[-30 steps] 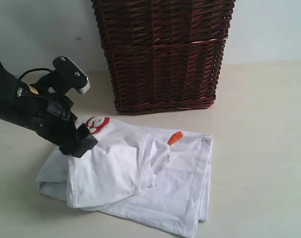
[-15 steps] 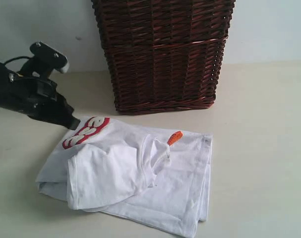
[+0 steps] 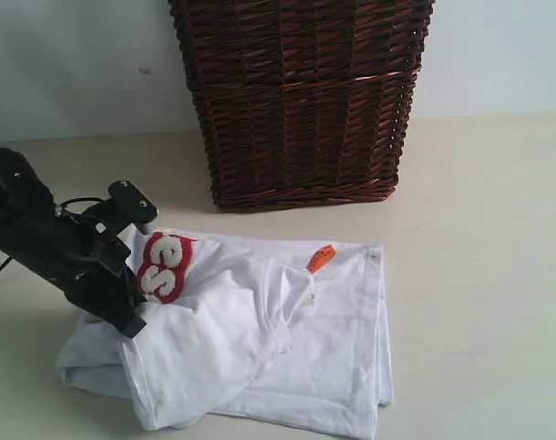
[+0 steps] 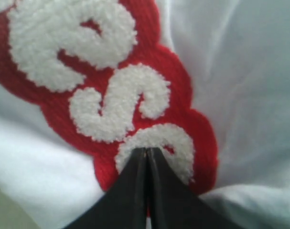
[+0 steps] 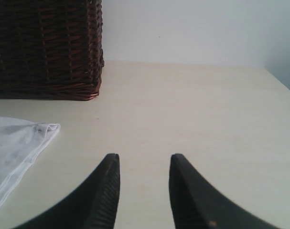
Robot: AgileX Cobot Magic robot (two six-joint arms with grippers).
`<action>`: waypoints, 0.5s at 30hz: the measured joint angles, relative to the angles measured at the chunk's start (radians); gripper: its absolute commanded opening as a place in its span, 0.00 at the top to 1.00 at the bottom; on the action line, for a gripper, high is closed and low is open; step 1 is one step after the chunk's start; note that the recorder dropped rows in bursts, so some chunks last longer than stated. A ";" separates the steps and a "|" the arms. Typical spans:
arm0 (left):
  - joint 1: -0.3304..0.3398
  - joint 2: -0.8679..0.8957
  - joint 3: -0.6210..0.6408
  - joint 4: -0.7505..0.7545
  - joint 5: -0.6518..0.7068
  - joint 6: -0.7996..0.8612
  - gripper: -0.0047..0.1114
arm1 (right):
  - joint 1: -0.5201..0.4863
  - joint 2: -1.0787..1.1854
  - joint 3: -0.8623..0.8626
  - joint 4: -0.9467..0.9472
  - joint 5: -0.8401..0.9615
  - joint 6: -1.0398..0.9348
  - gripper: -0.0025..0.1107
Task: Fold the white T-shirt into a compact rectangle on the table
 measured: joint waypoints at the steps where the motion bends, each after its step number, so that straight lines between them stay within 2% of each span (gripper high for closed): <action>1: 0.000 -0.011 0.013 0.014 0.000 -0.012 0.96 | 0.000 0.000 0.000 0.000 0.000 0.000 0.66; 10: 0.000 -0.169 0.136 0.080 -0.024 -0.050 0.96 | 0.000 0.000 0.000 0.000 0.000 0.000 0.66; 12: 0.000 -0.239 0.138 0.059 -0.098 -0.080 0.96 | 0.000 0.000 0.000 0.000 0.000 0.000 0.66; 15: 0.000 -0.400 0.138 0.021 -0.291 -0.168 0.96 | 0.000 0.000 0.000 0.000 0.000 0.000 0.66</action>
